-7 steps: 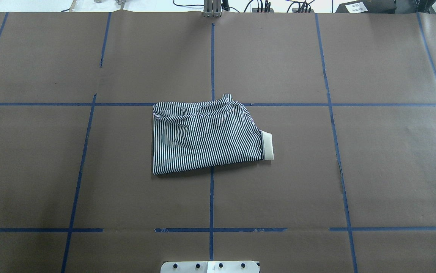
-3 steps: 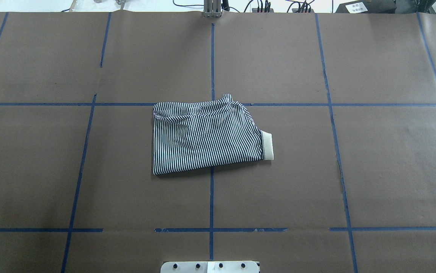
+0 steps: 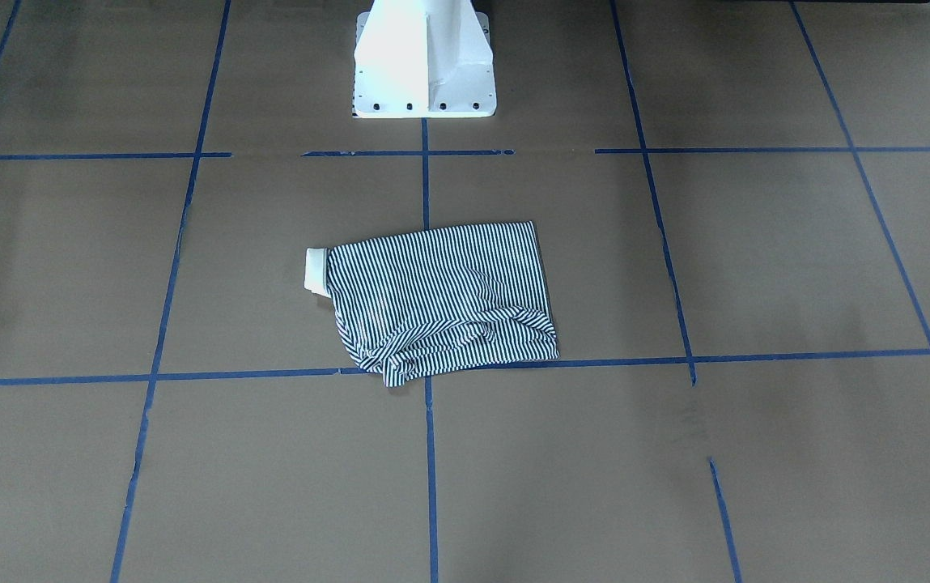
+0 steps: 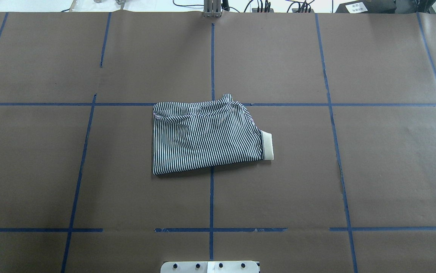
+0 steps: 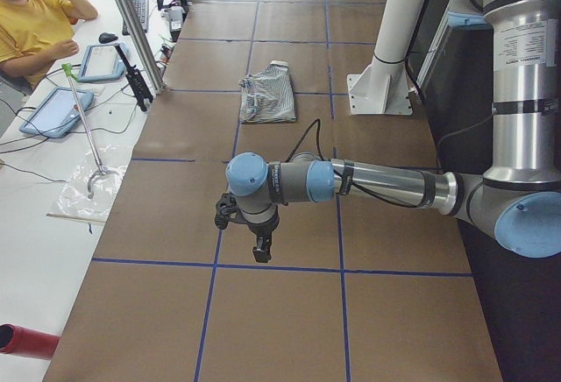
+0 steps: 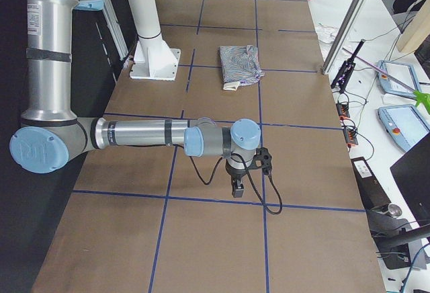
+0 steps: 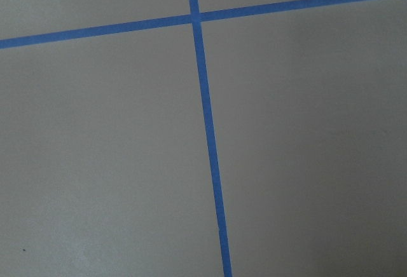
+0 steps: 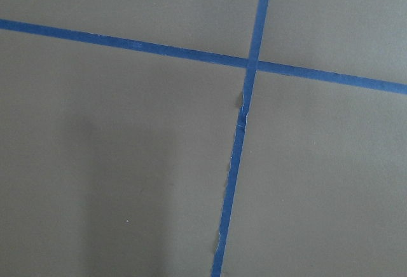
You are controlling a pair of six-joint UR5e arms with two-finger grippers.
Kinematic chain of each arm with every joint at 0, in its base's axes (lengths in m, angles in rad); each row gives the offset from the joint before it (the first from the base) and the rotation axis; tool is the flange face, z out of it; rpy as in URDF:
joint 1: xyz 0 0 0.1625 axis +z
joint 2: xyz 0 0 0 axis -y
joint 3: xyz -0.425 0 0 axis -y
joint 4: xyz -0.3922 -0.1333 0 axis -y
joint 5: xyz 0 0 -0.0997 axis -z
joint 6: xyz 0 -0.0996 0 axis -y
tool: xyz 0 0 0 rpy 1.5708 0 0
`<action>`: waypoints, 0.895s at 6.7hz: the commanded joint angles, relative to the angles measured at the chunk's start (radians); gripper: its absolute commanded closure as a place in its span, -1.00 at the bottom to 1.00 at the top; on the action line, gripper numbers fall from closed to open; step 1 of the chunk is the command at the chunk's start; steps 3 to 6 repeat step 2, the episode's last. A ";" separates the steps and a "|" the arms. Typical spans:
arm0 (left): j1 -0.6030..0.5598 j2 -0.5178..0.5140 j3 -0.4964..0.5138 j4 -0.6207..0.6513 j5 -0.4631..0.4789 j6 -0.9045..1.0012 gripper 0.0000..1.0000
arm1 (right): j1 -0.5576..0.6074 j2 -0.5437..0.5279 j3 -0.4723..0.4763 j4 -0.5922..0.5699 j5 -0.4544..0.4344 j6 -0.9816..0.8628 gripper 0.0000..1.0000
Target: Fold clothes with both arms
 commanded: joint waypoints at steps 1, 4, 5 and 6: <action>-0.001 -0.003 -0.002 0.001 0.000 0.002 -1.00 | -0.001 0.011 -0.008 0.003 0.000 0.001 -1.00; -0.003 -0.012 -0.002 0.003 -0.002 0.000 -1.00 | -0.006 0.012 -0.008 0.004 0.000 0.010 -1.00; -0.003 -0.012 -0.002 0.003 -0.002 0.000 -1.00 | -0.006 0.012 -0.008 0.004 0.000 0.010 -1.00; -0.003 -0.012 -0.002 0.003 -0.002 0.000 -1.00 | -0.006 0.012 -0.008 0.004 0.000 0.010 -1.00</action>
